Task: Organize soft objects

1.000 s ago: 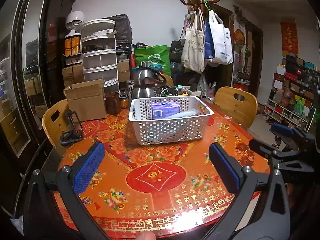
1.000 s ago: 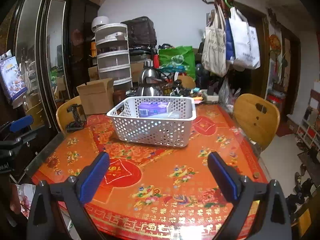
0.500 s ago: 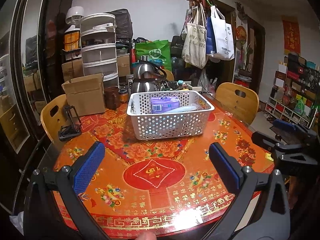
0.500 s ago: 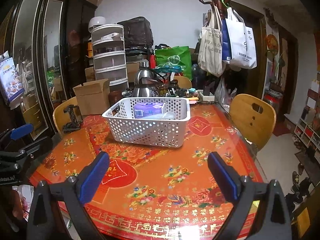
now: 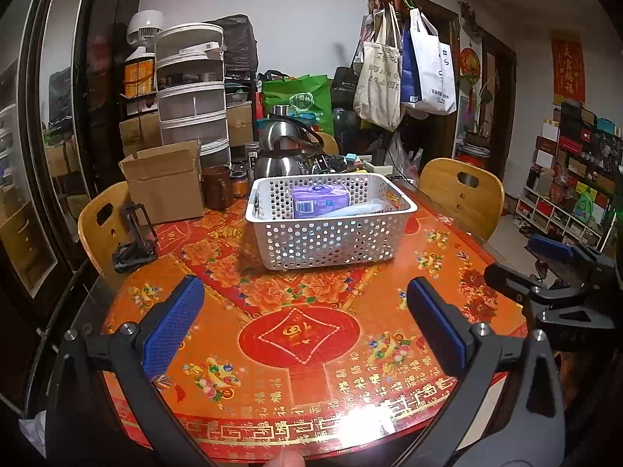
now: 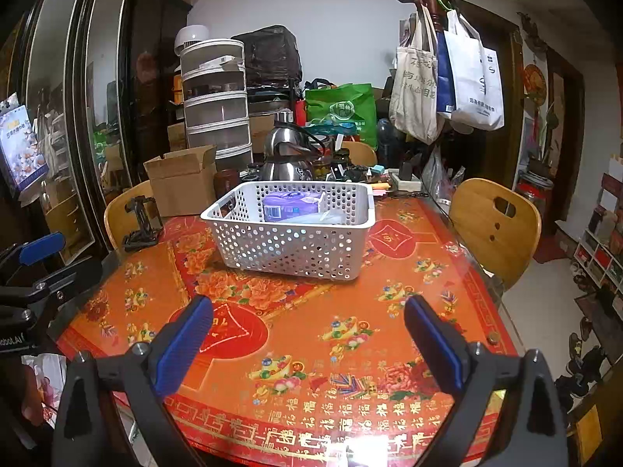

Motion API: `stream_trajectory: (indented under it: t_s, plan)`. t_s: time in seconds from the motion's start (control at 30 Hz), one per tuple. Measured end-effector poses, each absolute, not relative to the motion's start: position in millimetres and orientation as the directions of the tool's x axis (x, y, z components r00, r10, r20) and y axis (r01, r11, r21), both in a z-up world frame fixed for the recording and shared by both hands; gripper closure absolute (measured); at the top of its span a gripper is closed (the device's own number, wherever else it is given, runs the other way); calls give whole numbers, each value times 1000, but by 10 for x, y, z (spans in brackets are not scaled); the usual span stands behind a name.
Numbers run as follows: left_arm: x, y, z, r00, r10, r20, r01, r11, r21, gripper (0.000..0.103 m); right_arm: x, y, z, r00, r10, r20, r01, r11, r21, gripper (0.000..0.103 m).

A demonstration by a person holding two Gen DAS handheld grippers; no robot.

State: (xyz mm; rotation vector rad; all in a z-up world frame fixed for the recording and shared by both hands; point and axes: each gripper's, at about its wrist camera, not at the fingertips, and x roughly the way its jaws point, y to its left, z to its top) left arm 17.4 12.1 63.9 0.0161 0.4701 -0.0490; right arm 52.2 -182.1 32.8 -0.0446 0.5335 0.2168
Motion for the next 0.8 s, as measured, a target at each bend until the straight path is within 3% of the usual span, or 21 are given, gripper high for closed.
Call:
stream_trajectory:
  t_s: [0.8]
  plan:
    - [216,144,598,884,-54,-465,60,998,-1,0,515,-1809,310,837,197,-510,-219,975,17,5]
